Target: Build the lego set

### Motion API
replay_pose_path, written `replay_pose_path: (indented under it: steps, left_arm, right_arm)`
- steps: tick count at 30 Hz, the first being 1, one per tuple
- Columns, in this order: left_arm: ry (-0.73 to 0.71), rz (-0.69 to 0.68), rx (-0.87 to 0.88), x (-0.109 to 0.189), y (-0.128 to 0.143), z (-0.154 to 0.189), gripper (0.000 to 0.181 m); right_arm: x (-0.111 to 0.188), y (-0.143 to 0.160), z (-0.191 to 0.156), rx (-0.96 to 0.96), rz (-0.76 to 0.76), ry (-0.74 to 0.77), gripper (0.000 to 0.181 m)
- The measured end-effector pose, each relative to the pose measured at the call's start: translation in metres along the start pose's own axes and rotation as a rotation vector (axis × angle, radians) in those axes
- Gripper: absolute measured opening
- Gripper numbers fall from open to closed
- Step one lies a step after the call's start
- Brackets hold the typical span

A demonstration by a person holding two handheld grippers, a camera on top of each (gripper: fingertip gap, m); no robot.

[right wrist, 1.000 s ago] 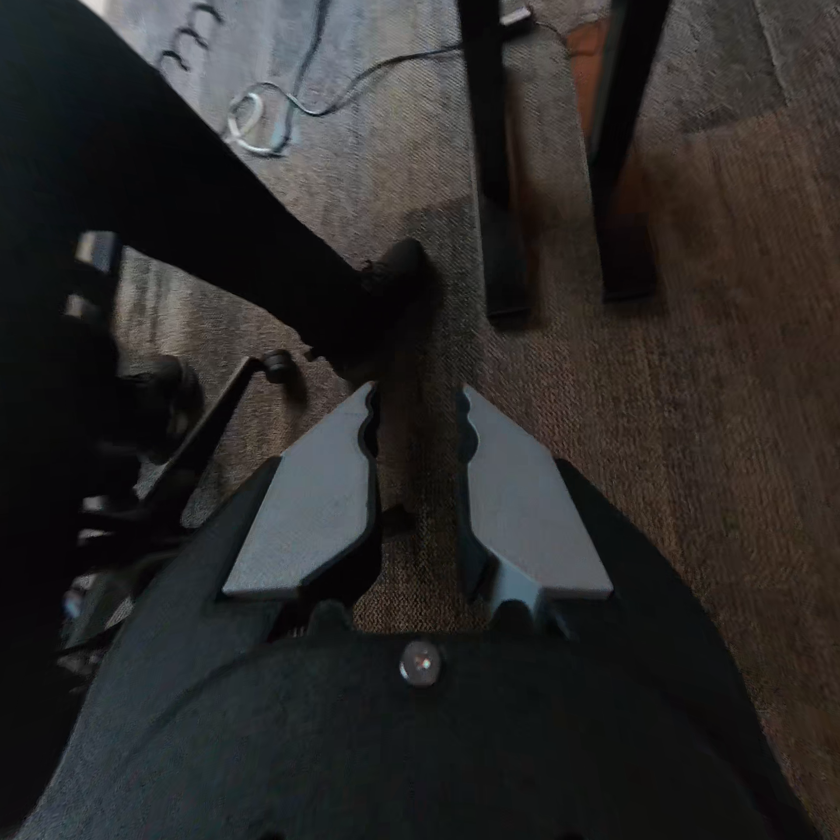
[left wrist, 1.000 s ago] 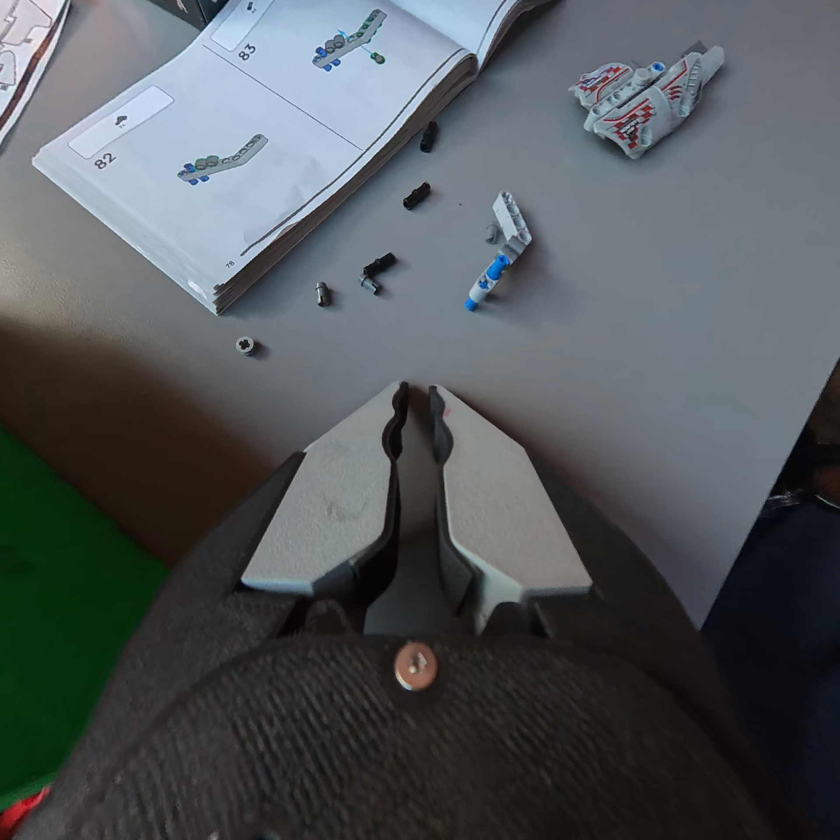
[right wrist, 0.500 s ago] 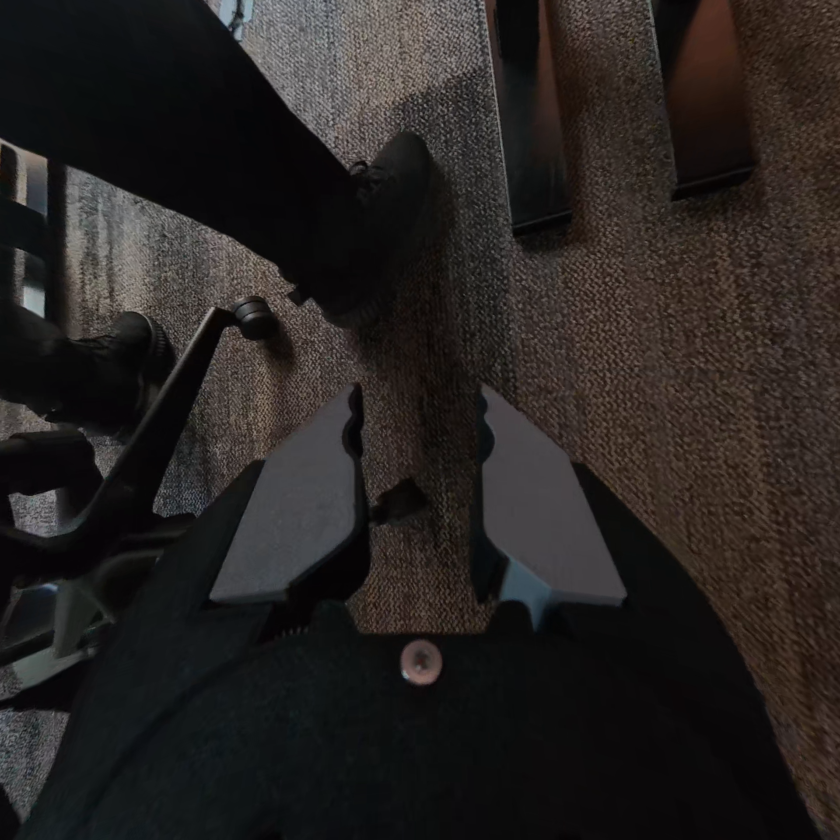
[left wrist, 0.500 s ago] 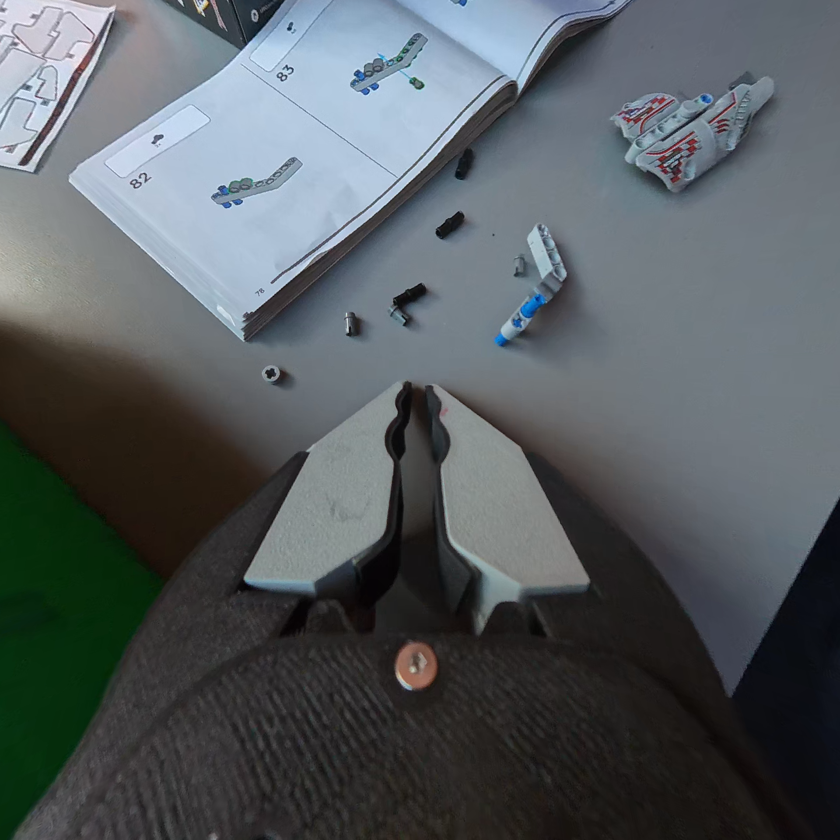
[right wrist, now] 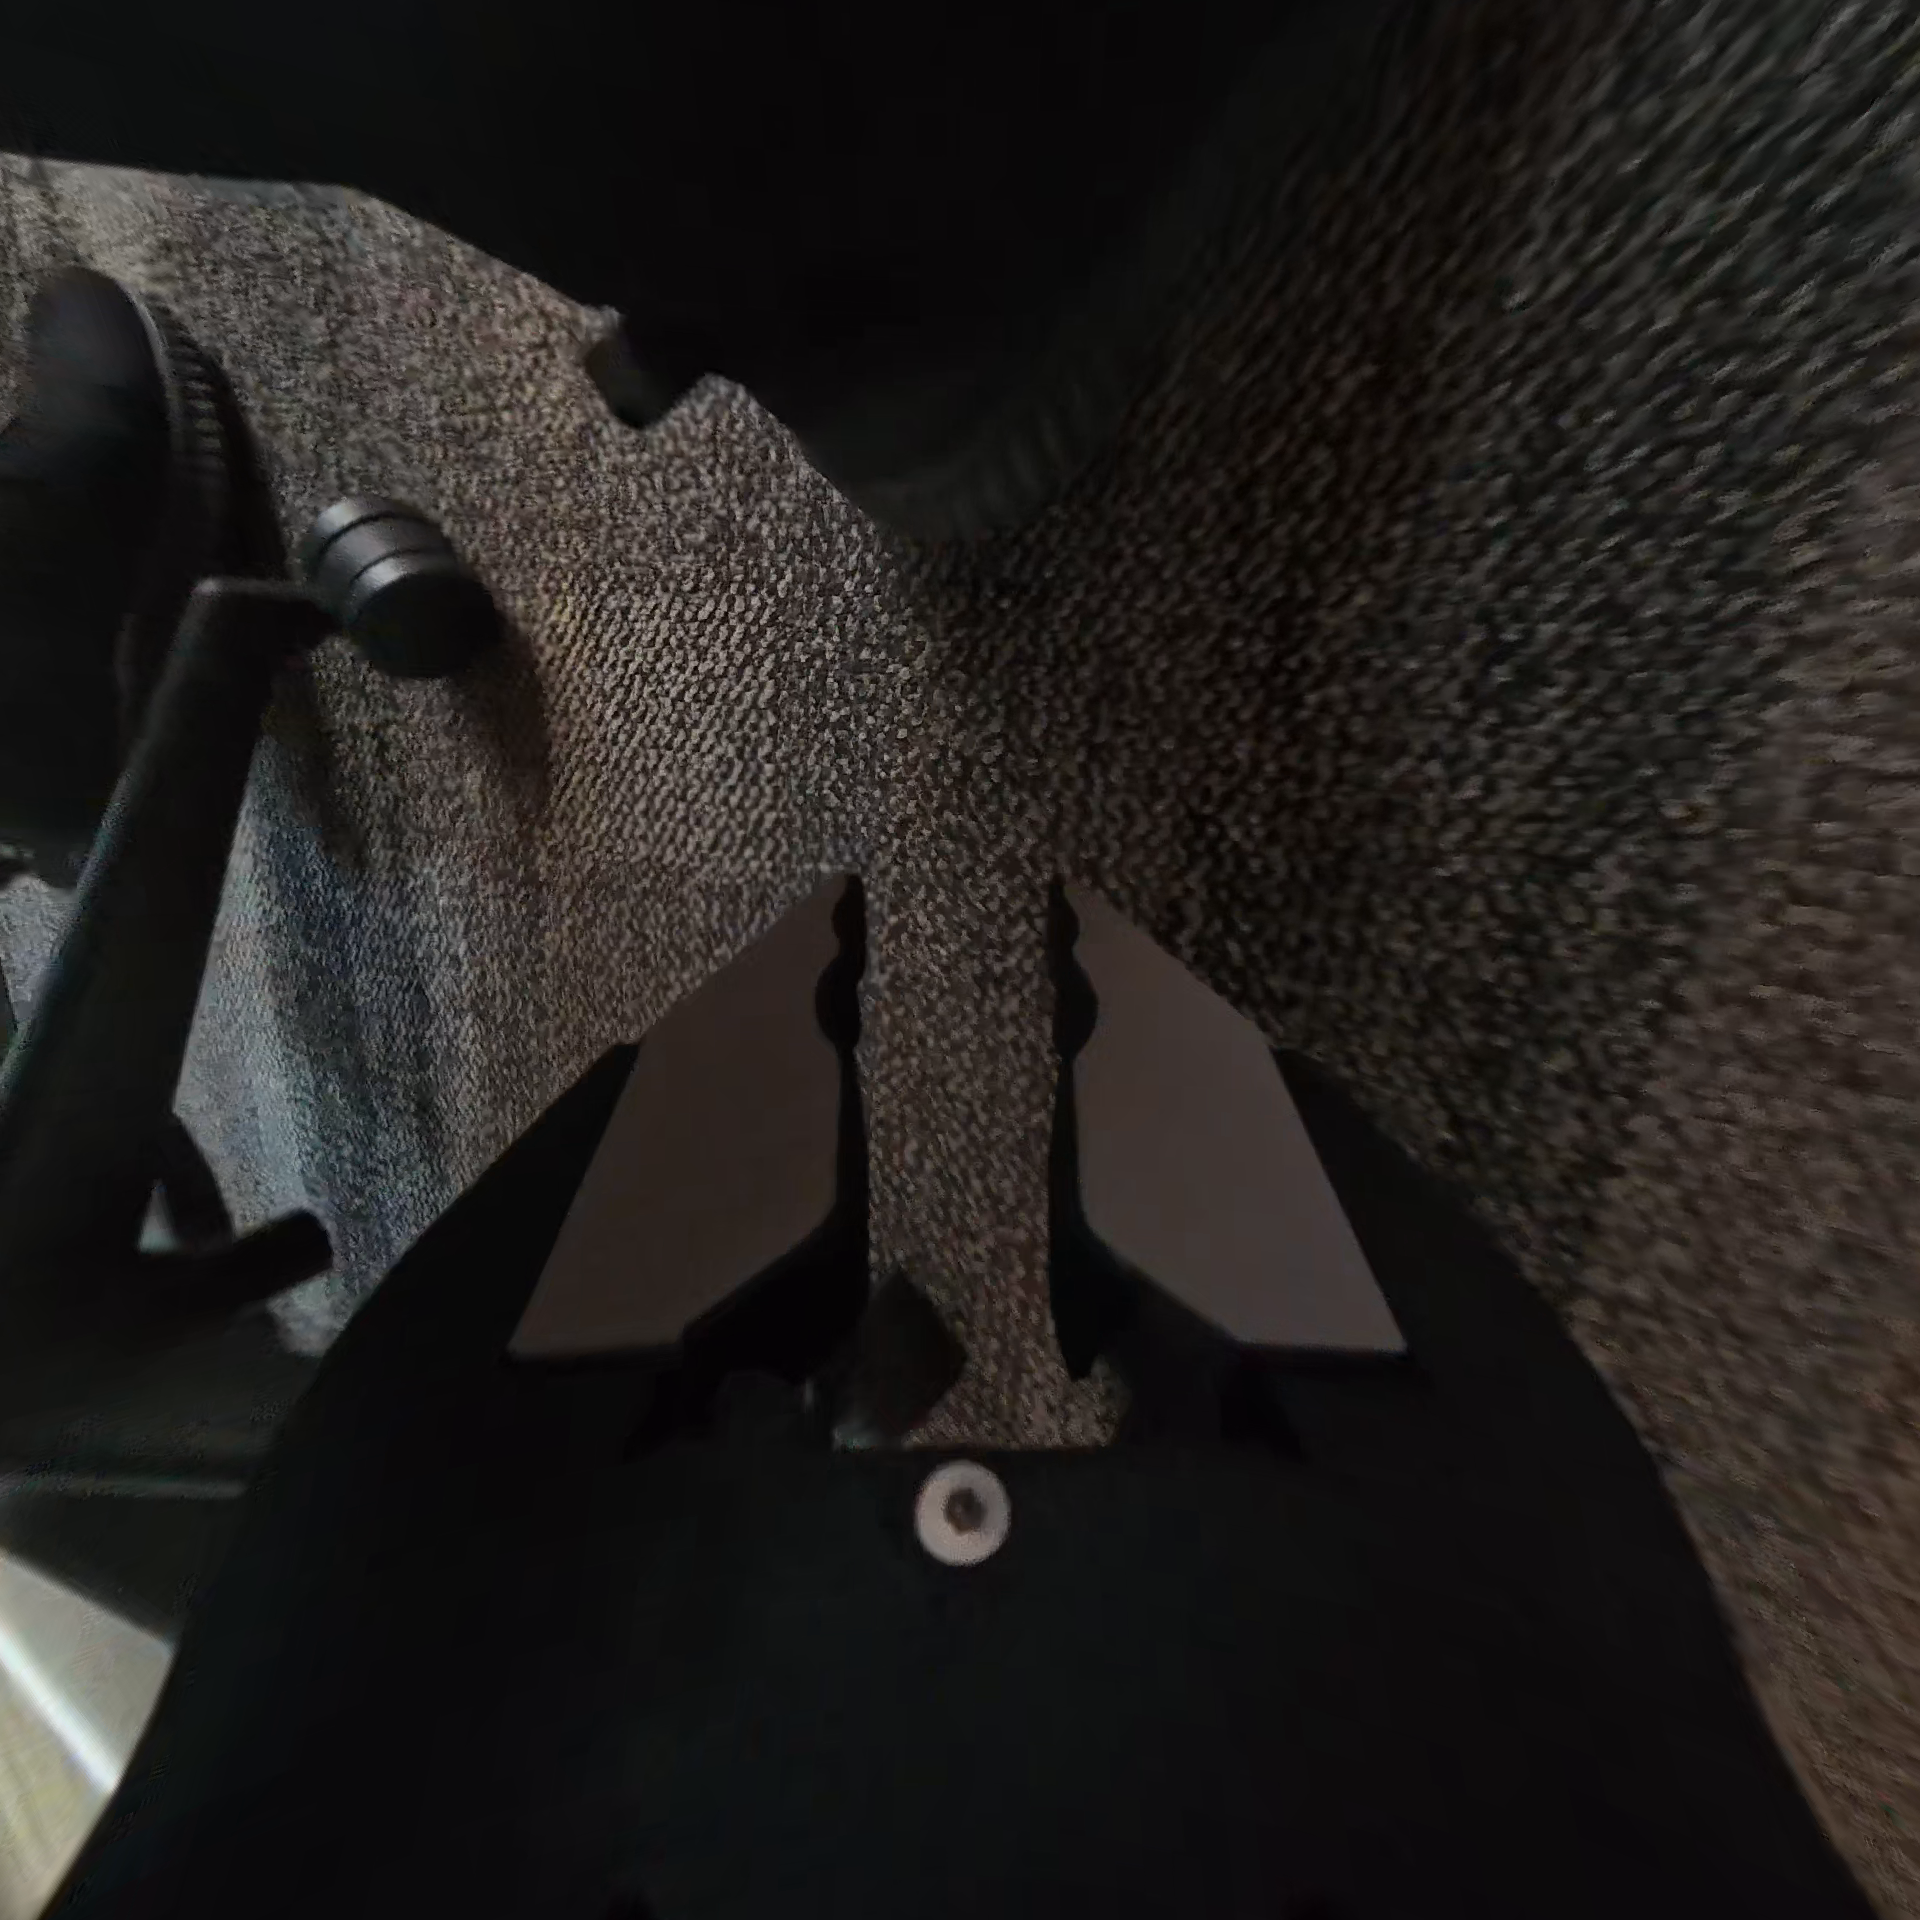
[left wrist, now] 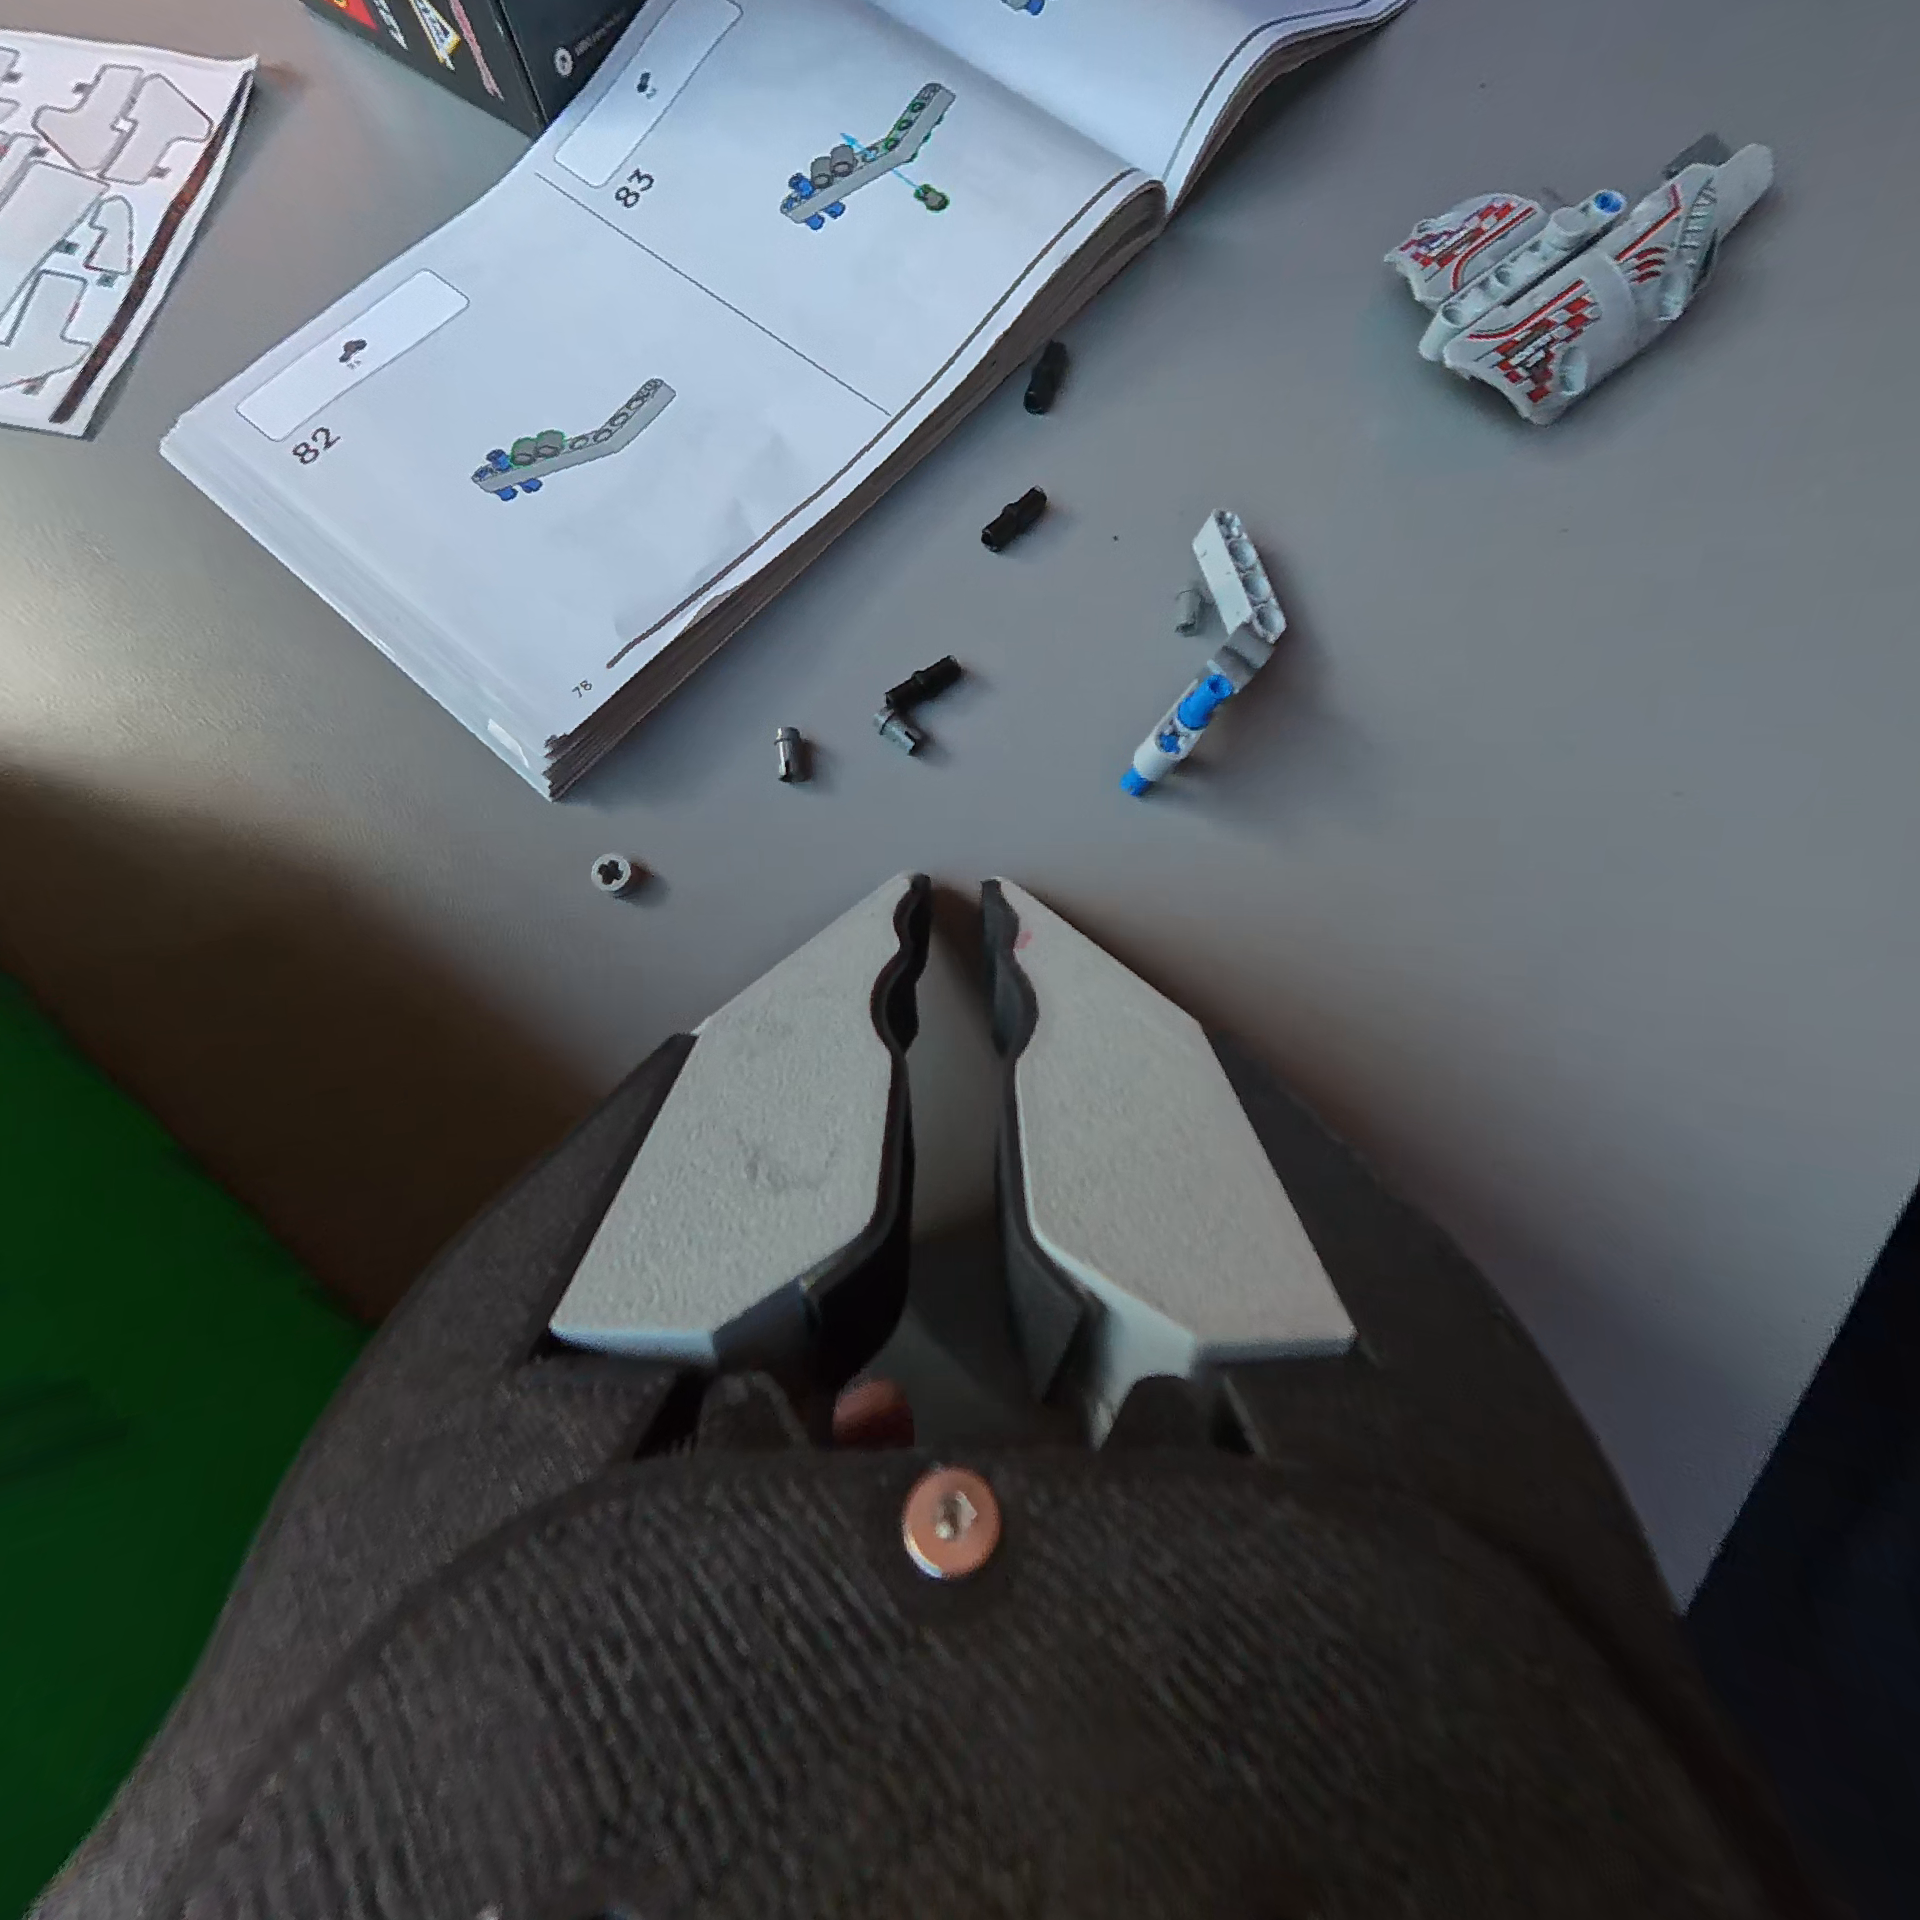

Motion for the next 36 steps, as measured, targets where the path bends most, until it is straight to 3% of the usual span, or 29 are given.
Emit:
replay_pose_path:
  steps: [4, 10, 19, 24, 36]
  left_arm:
    - [-0.004, 0.002, -0.01, 0.0, 0.0, 0.001, 0.008]
    - [0.012, -0.001, 0.012, 0.0, 0.0, 0.0, 0.008]
    - [0.006, 0.0, 0.009, 0.0, 0.0, 0.0, 0.008]
    - [-0.005, 0.0, 0.006, 0.0, 0.0, -0.001, 0.01]
    - [-0.005, -0.001, 0.015, -0.001, 0.0, -0.002, 0.011]
  right_arm:
    - [-0.053, 0.013, 0.01, -0.041, -0.054, 0.08, 0.029]
    - [-0.096, 0.015, 0.032, -0.12, -0.017, 0.184, 0.021]
    - [-0.115, -0.004, 0.047, -0.17, 0.052, 0.255, 0.023]
    - [-0.127, 0.004, 0.052, -0.16, -0.006, 0.274, 0.011]
    - [-0.128, 0.007, 0.058, -0.237, 0.069, 0.296, 0.012]
Point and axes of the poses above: each gripper's, where its closed fingertips meet, x back along the fingers, y out of its underside, z = x × y across the jaws, the point moved 1 cm from there along x, back along the fingers, and after that the axes turned 8 degrees about -y, right-handed, at the moved point
